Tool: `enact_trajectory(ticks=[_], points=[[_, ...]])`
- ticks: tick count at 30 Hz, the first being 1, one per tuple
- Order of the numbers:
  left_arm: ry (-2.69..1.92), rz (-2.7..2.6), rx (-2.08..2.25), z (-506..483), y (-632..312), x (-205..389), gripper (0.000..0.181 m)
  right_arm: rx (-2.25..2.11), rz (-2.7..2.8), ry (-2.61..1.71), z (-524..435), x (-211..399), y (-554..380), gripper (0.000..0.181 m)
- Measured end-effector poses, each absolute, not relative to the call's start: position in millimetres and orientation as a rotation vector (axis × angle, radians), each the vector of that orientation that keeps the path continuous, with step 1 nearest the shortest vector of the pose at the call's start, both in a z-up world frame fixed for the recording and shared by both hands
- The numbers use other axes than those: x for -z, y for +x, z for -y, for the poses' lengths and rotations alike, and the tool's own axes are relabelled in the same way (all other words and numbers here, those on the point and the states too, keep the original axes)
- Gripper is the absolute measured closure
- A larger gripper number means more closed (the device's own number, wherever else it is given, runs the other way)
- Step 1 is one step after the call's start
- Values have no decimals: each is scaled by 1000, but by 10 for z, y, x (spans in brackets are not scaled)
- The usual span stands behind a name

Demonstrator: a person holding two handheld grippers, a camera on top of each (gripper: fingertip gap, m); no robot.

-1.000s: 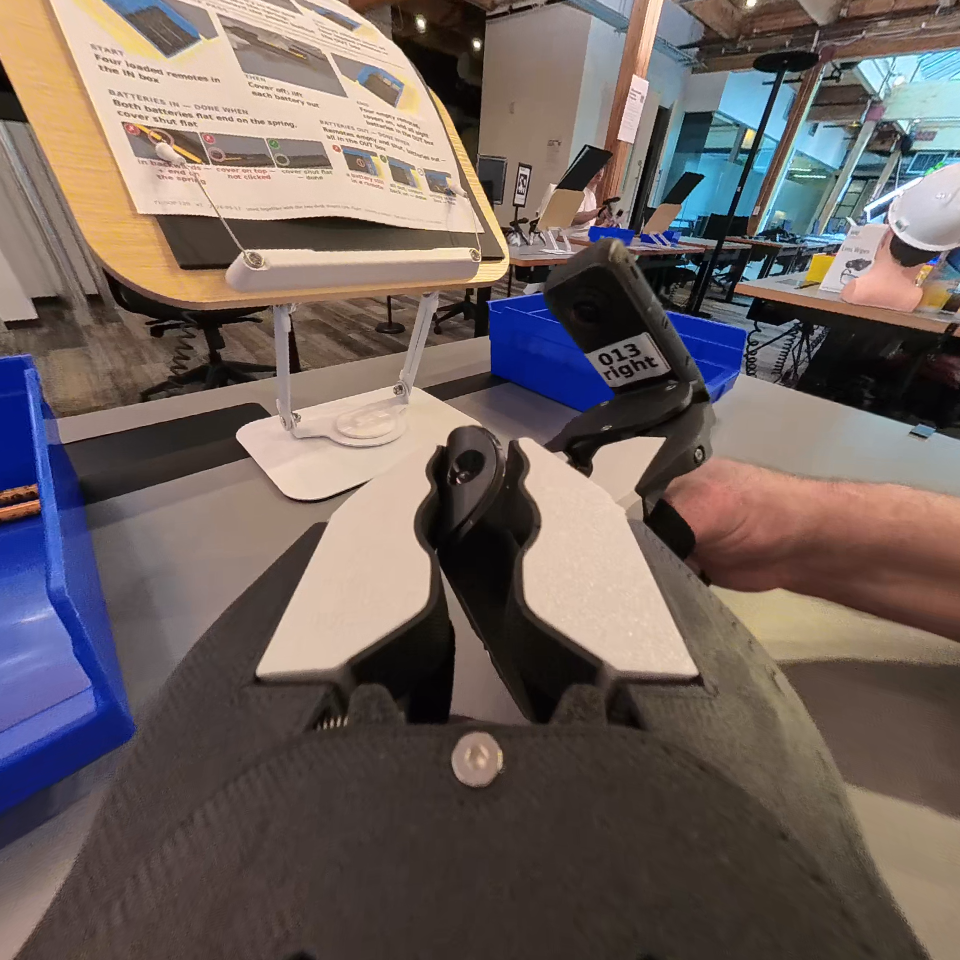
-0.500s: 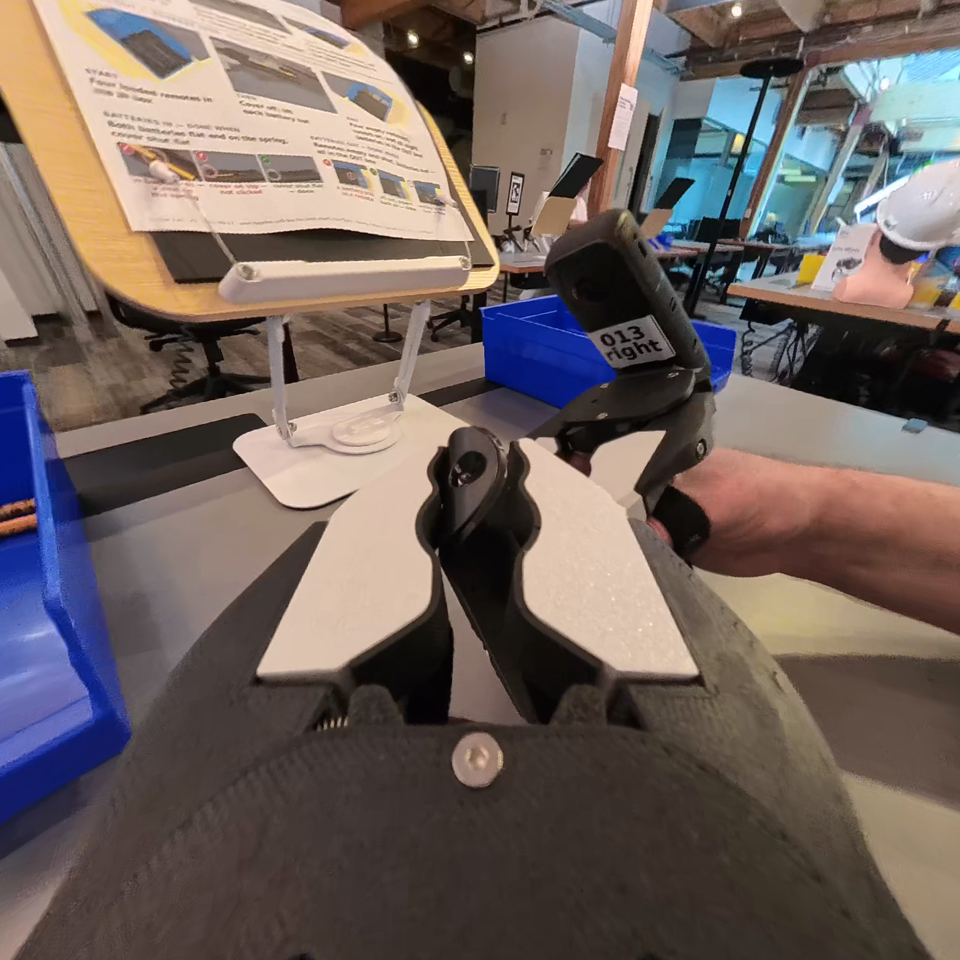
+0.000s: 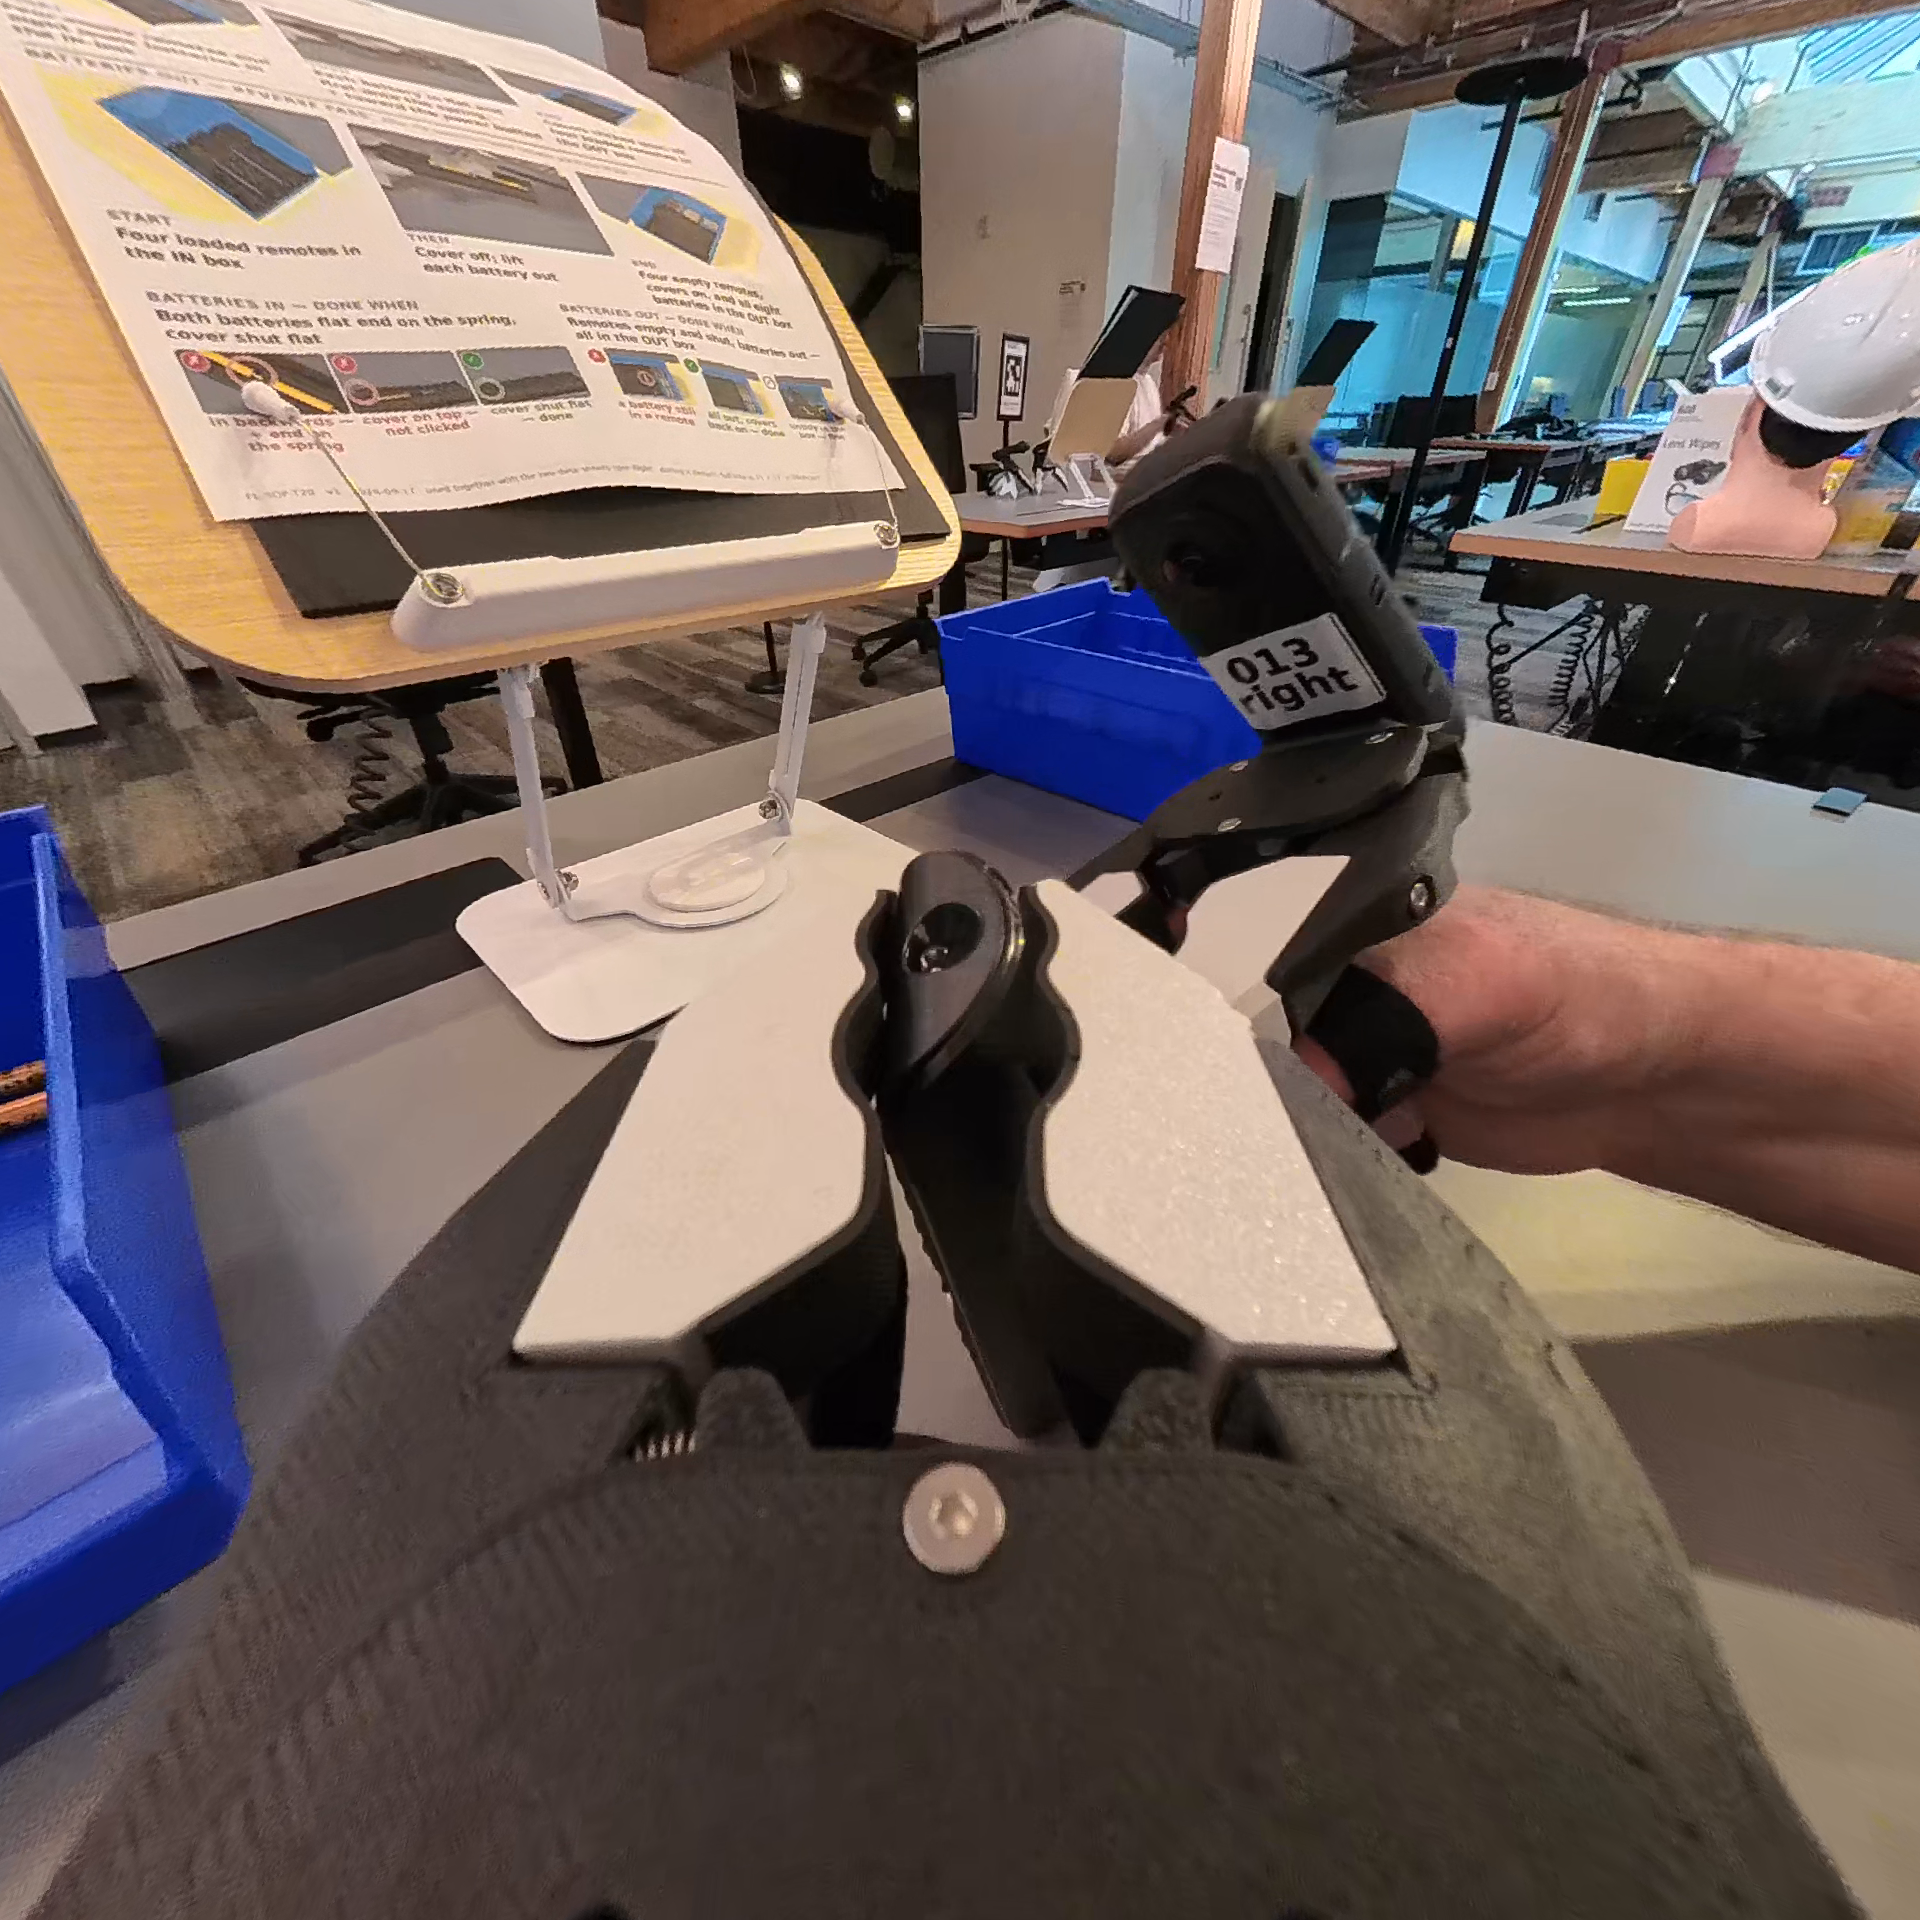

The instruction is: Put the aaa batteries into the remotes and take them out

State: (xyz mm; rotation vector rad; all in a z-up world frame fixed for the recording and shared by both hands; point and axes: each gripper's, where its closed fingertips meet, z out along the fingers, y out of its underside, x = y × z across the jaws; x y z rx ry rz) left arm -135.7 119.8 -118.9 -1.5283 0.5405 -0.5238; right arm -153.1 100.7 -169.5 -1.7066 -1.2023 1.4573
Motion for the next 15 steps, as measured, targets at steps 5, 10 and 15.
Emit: enact_trajectory(ticks=[5,10,15], points=[[-1520,-548,501,-1159,-1340,1184,158,-1557,1168,-1688,-985,1722,-1501,145],[-1516,-516,507,-1149,-1344,1183,159,-1657,1052,-1693,-981,1759,-1487,143],[-1521,-498,509,-1136,-1321,1175,159,-1622,1116,-1729,-972,1763,-1474,143]])
